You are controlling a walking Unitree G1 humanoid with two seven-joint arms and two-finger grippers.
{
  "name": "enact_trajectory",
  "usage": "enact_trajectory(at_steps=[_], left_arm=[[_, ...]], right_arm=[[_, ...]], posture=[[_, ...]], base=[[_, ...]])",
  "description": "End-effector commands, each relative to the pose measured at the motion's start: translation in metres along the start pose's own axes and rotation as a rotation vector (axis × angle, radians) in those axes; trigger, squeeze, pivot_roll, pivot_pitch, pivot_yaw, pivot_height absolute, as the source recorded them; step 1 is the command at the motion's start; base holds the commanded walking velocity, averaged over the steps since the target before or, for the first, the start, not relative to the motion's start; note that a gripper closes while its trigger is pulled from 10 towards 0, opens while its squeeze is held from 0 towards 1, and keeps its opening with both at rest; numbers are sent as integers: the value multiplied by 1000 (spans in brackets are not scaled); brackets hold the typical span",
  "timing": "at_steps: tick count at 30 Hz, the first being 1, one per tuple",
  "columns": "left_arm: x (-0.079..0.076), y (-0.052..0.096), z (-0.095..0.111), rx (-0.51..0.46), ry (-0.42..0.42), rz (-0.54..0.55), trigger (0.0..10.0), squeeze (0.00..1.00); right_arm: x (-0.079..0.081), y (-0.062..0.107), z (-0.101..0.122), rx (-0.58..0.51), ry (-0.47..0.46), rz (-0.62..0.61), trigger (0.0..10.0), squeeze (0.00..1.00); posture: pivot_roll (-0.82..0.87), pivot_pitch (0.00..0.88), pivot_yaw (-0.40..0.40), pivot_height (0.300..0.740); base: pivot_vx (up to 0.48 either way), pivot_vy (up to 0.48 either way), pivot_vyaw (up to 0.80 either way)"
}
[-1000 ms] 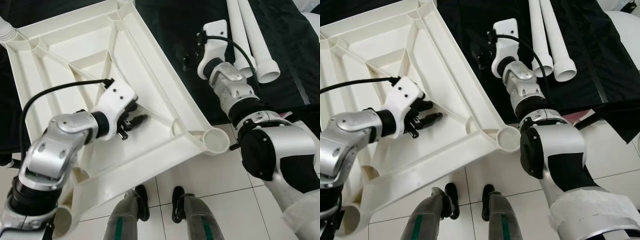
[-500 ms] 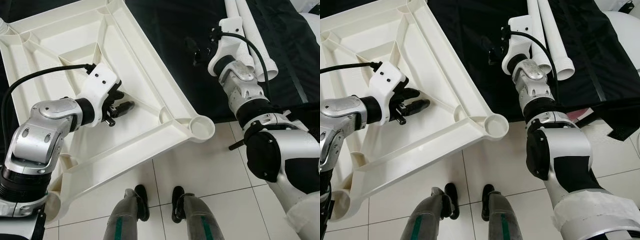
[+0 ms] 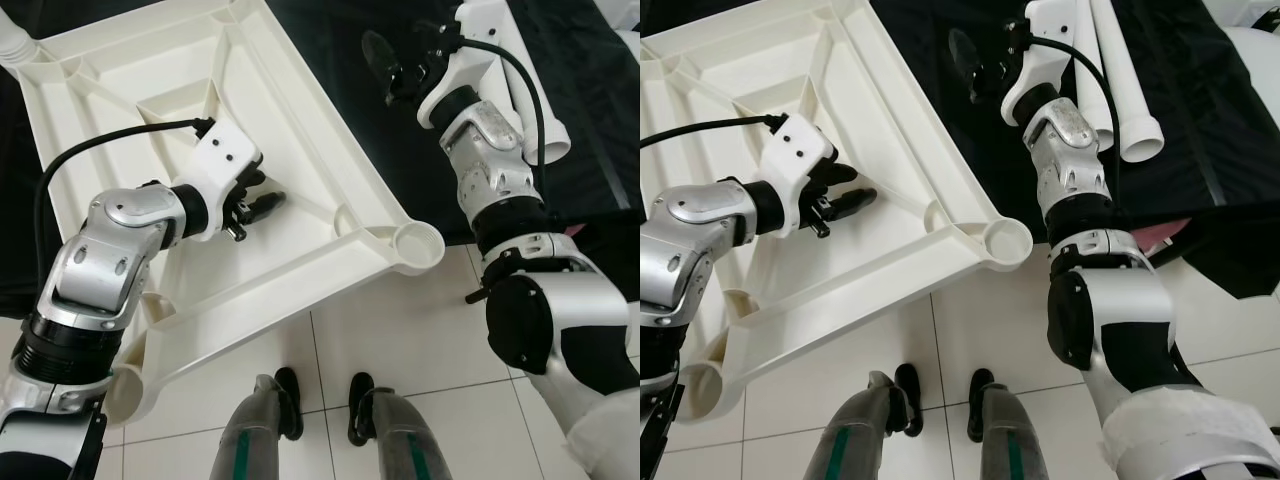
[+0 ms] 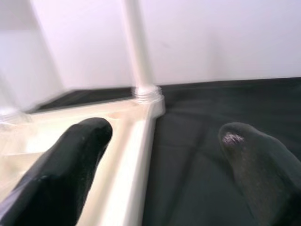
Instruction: Building children table
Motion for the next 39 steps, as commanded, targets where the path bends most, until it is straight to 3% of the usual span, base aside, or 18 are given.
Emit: enact_trajectory(at_steps=[1,4,6,8,13,19,30,39], left_arm=[[3,-5,-14,47,-9,28,10000,0],[4,-12,-19,54,-25,22,10000,0],[4,-12,-19,54,-25,22,10000,0],[8,-19,-23,61,-42,25,10000,0],[13,-25,-27,71,-70,35,10000,0],[25,-28,-36,90,-111,69,10000,0],[53,-17,-62,160,-167,121,10000,0],[59,-5,-83,206,-190,110,10000,0]], right_arm=[[12,3,4,-14,-29,67,10000,0],[24,18,5,-9,-34,124,10000,0],[24,18,5,-9,-34,124,10000,0],[32,33,1,12,-42,150,10000,0],[39,45,1,22,-62,167,10000,0],[49,58,17,0,-105,205,10000,0],[55,75,19,39,-111,192,10000,0],[52,81,24,61,-107,172,10000,0]], posture=[[-14,314,66,740],[-17,313,69,740],[-17,313,69,740],[-31,308,80,740],[-39,303,85,740],[-36,297,83,740],[-54,255,82,740],[-56,232,79,740]], base=[[0,0,0],[0,0,0],[0,0,0],[0,0,0],[0,0,0],[0,0,0],[0,0,0],[0,0,0]])
Point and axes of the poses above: a point about 5 cm out from each wrist's last joint towards the gripper, its own y axis pointing back from the gripper into the wrist, its own z axis along the axis of the wrist's last joint, x = y × z, the point moved 5 cm from there along -y, pointing out of the wrist towards the gripper, and after that the axes turned 5 degrees about -y, right-handed, at the moved point
